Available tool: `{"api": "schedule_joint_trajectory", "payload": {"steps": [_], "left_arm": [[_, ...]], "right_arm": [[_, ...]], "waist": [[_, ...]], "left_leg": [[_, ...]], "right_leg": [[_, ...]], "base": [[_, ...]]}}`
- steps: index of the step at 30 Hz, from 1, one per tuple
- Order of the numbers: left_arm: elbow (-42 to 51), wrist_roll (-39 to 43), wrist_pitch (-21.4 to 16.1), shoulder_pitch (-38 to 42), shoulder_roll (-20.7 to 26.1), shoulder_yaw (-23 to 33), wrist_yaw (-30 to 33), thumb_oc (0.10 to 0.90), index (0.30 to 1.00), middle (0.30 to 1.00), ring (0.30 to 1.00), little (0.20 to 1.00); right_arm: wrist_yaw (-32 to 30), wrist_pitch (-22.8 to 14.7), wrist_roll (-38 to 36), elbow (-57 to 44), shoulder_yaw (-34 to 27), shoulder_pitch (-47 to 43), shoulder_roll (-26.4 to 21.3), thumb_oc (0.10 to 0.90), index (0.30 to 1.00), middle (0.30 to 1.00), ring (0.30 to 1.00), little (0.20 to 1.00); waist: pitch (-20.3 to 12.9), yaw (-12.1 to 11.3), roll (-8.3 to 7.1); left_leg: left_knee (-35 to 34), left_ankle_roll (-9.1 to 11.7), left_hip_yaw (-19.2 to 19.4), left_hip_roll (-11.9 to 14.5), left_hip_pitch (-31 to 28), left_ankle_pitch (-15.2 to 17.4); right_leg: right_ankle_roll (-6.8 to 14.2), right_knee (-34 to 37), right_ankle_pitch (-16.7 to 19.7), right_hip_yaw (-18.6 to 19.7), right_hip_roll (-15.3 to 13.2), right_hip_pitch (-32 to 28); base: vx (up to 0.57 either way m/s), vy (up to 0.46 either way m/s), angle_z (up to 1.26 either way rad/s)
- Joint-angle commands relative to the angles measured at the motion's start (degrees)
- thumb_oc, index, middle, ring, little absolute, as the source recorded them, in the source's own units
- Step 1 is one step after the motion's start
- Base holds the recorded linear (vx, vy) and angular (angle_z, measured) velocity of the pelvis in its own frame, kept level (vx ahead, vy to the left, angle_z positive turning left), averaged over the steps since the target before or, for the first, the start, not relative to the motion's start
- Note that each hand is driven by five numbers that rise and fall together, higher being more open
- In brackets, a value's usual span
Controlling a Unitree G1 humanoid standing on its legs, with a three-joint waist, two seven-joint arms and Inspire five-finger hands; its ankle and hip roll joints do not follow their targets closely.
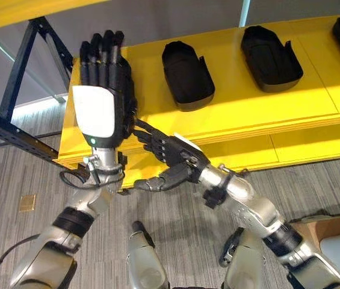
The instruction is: Move parts from the plastic box to the shelf.
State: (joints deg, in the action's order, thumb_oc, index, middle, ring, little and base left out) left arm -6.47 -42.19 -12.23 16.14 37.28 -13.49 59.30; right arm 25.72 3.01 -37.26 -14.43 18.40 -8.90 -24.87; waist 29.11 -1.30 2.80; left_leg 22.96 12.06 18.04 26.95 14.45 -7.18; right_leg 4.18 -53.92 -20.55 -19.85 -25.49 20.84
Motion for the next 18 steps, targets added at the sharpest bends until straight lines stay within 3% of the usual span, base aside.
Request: {"api": "schedule_joint_trajectory", "payload": {"steps": [1, 3, 4, 8, 14, 17, 18], "left_arm": [[7.87, 0.18, -8.88, -8.97, 4.01, 11.69, 0.41, 0.900, 1.000, 1.000, 1.000, 1.000], [10.11, 0.13, -9.98, -12.80, 3.09, 14.07, -0.74, 0.900, 1.000, 1.000, 1.000, 1.000], [11.21, 2.30, -12.32, -15.82, 2.39, 15.50, -2.47, 0.900, 1.000, 1.000, 1.000, 1.000], [13.27, 5.29, -15.90, -20.23, 1.00, 17.38, -7.17, 0.900, 1.000, 1.000, 1.000, 1.000], [16.33, 13.91, -19.39, -23.59, -0.29, 18.39, -16.01, 0.900, 1.000, 1.000, 1.000, 1.000], [17.99, 24.74, -21.05, -26.16, -1.66, 18.41, -25.58, 0.900, 1.000, 1.000, 1.000, 1.000], [18.67, 33.33, -20.82, -25.99, -2.96, 17.69, -33.11, 0.900, 1.000, 1.000, 1.000, 1.000]], "right_arm": [[19.83, -7.94, -10.16, -11.16, -11.85, 9.23, -0.92, 0.900, 1.000, 1.000, 1.000, 1.000], [23.76, -8.22, -12.83, -12.32, -14.92, 12.57, -2.22, 0.900, 1.000, 1.000, 1.000, 1.000], [27.57, -8.38, -15.82, -13.32, -18.38, 15.70, -3.46, 0.900, 1.000, 1.000, 1.000, 1.000], [30.46, -8.47, -18.19, -14.59, -21.97, 18.67, -3.93, 0.900, 1.000, 1.000, 1.000, 1.000], [28.35, -10.41, -17.36, -16.05, -22.79, 19.05, -2.63, 0.900, 1.000, 1.000, 1.000, 1.000], [24.32, -11.76, -18.46, -16.14, -22.92, 18.66, -1.84, 0.900, 1.000, 1.000, 1.000, 1.000], [20.53, -12.16, -18.47, -15.93, -23.19, 18.34, -1.38, 0.900, 1.000, 1.000, 1.000, 1.000]], "waist": [[-6.61, 1.99, -2.52], [-6.59, 2.51, -2.87], [-6.53, 3.06, -3.31], [-6.88, 3.20, -3.48], [-7.13, 2.47, -3.31], [-7.78, 1.77, -3.10], [-8.26, 1.63, -3.07]], "left_leg": [[2.61, -3.54, -0.34, -0.72, 2.54, 5.72], [2.69, -3.50, -0.06, -0.45, 2.79, 5.67], [2.56, -3.54, 0.17, -0.42, 2.95, 5.62], [1.77, -3.49, 0.61, -0.68, 2.82, 5.37], [-0.10, -3.72, 1.39, -1.80, 1.56, 5.22], [-1.94, -3.95, 2.06, -2.57, -0.76, 5.02], [-2.53, -4.07, 2.46, -2.76, -1.65, 5.05]], "right_leg": [[4.42, 9.08, 3.05, 2.66, 1.89, -3.19], [4.39, 9.21, 2.97, 2.81, 2.33, -2.98], [4.25, 9.51, 2.86, 2.96, 2.98, -2.90], [3.99, 10.71, 2.78, 2.45, 4.05, -3.47], [3.83, 12.44, 3.06, 1.08, 5.09, -4.41], [3.34, 14.37, 3.24, -0.46, 6.03, -6.98], [3.05, 15.45, 3.39, -1.12, 6.48, -8.16]], "base": [[-0.14, -0.045, -0.20], [-0.09, -0.040, -0.20], [-0.07, -0.037, -0.17], [-0.05, -0.033, -0.16], [-0.08, -0.037, -0.08], [-0.06, -0.045, 0.03], [-0.03, -0.047, 0.05]]}}
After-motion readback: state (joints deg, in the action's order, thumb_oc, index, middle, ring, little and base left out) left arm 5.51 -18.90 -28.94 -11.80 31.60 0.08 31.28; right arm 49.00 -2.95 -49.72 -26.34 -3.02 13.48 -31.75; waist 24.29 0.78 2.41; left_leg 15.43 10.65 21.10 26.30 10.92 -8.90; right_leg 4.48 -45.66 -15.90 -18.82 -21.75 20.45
